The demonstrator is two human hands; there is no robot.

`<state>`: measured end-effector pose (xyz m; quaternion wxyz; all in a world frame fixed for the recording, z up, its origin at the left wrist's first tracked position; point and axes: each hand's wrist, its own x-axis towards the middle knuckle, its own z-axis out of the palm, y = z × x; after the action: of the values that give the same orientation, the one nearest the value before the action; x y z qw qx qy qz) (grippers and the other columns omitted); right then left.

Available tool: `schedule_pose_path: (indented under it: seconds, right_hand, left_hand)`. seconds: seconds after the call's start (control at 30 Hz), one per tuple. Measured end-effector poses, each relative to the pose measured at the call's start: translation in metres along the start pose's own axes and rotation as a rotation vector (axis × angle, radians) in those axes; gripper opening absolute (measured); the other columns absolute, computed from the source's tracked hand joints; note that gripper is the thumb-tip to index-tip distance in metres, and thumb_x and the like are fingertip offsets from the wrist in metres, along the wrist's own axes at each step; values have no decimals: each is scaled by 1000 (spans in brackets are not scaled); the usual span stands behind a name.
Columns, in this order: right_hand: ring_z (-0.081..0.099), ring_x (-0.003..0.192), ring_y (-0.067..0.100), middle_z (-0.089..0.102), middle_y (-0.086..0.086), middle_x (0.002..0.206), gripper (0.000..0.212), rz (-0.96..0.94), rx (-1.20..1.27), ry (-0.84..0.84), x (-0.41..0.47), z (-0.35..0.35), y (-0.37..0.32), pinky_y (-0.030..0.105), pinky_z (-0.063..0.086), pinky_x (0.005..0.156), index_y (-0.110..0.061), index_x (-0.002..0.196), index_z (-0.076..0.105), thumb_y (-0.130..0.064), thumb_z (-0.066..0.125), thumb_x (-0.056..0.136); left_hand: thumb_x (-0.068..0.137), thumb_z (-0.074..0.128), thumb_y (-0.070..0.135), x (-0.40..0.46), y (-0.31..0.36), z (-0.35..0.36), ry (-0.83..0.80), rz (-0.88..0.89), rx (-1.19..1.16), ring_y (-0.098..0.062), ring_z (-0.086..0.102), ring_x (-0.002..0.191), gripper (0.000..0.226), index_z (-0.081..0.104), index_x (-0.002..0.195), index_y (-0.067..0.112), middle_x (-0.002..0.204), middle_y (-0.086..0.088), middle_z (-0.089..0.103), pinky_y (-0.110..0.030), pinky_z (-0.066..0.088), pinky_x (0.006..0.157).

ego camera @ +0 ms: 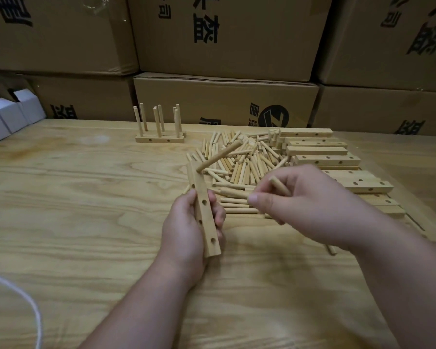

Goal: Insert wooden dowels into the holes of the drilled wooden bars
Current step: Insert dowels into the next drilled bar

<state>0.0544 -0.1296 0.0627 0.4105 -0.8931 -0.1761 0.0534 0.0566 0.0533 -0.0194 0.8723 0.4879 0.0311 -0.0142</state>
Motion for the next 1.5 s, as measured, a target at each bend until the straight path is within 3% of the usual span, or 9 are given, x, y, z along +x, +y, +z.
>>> schedule_pose_path:
  seconds: [0.2,0.37,0.47,0.63,0.77,1.0,1.1,1.2,1.5]
  right_hand:
    - [65,68,28,70,2,71,15,16,-121,33,2,15,-2,48,57,60,-41,83,74,-56,71,85]
    - [54,49,7,66,-5,61,20,12,-194,106,2,14,-1,32,47,48,-33,77,74,-50,71,87]
    - [50,48,9,64,-2,61,26,-3,-213,118,1,15,-2,31,44,47,-28,77,73,-49,68,90]
    - [51,50,10,63,-2,61,24,-46,-217,115,1,19,-4,32,43,47,-33,77,73,-50,65,91]
    - [52,51,10,64,-2,63,26,-14,-222,121,2,19,-2,32,44,48,-30,77,73,-51,65,91]
    - [45,45,6,57,-5,55,30,-6,-254,100,3,19,2,30,40,47,-26,75,71,-50,64,92]
    - [49,49,5,62,-7,60,24,-40,-247,71,3,18,1,32,44,47,-34,78,73,-49,63,93]
    - [49,49,4,60,-10,57,18,-55,-244,54,3,18,1,29,42,46,-43,79,72,-48,63,93]
    - [56,59,5,64,-13,66,20,-39,-332,140,3,22,0,32,46,47,-33,79,71,-48,67,91]
  left_hand:
    - [107,28,35,-1,-3,1,10,19,87,-15,44,44,45,60,81,16,60,-8,52,-23,37,40]
    - [101,32,44,-1,-10,1,-3,78,306,-17,44,46,42,60,83,19,63,-8,57,-27,39,45]
    - [87,32,51,0,-12,1,0,114,388,-19,45,47,43,59,84,19,63,-6,58,-28,39,46]
    - [87,32,52,2,-12,0,20,115,380,-17,46,47,44,63,74,23,62,-5,57,-27,41,46]
    - [89,30,52,2,-13,-1,-5,111,380,-19,44,48,48,59,84,14,63,-6,56,-31,39,51]
    - [93,34,51,0,-13,-1,27,92,305,-18,48,50,43,66,78,26,66,-9,61,-27,41,46]
    - [91,36,52,-1,-11,1,39,78,285,-18,47,50,42,65,77,24,65,-9,60,-27,41,45]
    - [104,33,44,-1,-10,1,55,70,262,-17,47,48,47,65,78,22,65,-10,59,-25,40,42]
    - [108,29,40,0,-9,1,33,30,240,-17,45,47,46,61,87,15,61,-7,56,-27,39,44]
